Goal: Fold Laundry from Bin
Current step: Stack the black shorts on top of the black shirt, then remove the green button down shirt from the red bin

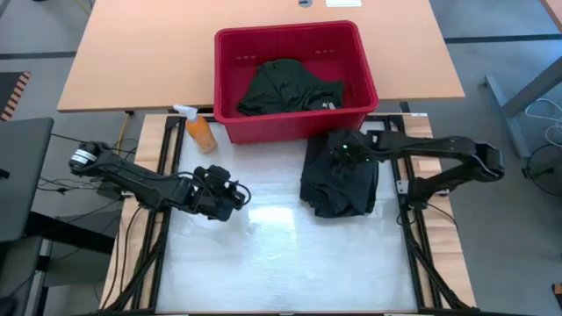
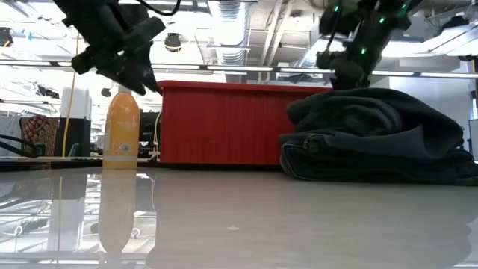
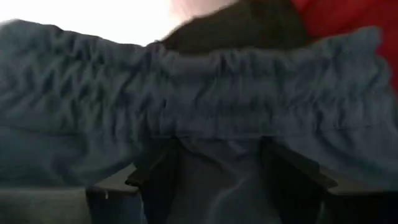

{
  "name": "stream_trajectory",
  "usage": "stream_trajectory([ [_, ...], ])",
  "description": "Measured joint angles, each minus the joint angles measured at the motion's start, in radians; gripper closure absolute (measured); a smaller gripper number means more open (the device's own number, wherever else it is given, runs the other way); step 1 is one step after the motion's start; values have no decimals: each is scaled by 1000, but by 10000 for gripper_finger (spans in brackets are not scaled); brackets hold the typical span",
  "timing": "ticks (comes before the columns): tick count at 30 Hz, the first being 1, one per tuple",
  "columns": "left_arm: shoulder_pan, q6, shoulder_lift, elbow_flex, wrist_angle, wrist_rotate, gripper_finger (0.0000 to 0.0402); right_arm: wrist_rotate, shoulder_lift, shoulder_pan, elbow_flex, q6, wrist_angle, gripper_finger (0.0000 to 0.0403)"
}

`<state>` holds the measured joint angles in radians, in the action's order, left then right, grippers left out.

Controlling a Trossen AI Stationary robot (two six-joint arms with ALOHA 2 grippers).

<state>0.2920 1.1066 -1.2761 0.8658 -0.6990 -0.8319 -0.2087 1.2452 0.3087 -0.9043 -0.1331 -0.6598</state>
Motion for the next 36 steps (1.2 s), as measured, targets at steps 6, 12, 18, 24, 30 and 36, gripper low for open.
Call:
stream_trajectory([
  [6, 18, -91, -90, 0, 32, 48, 258, 16, 51, 19, -43, -4, -71, 148],
  [12, 66, -282, -141, 0, 134, -11, 258, 17, 5, -57, -245, -20, -228, 148],
  [18, 67, -572, -147, 0, 302, -7, 258, -29, -12, -57, -428, -8, -156, 148],
  [24, 66, -856, -152, -11, 535, 36, 258, -30, 67, 115, -474, 87, 135, 148],
  [30, 65, -1043, -153, -107, 759, 155, 258, 1, 295, 330, -474, 104, 473, 148],
  [36, 64, -1024, -153, -117, 758, 189, 258, 152, 593, 459, -608, 8, 658, 148],
])
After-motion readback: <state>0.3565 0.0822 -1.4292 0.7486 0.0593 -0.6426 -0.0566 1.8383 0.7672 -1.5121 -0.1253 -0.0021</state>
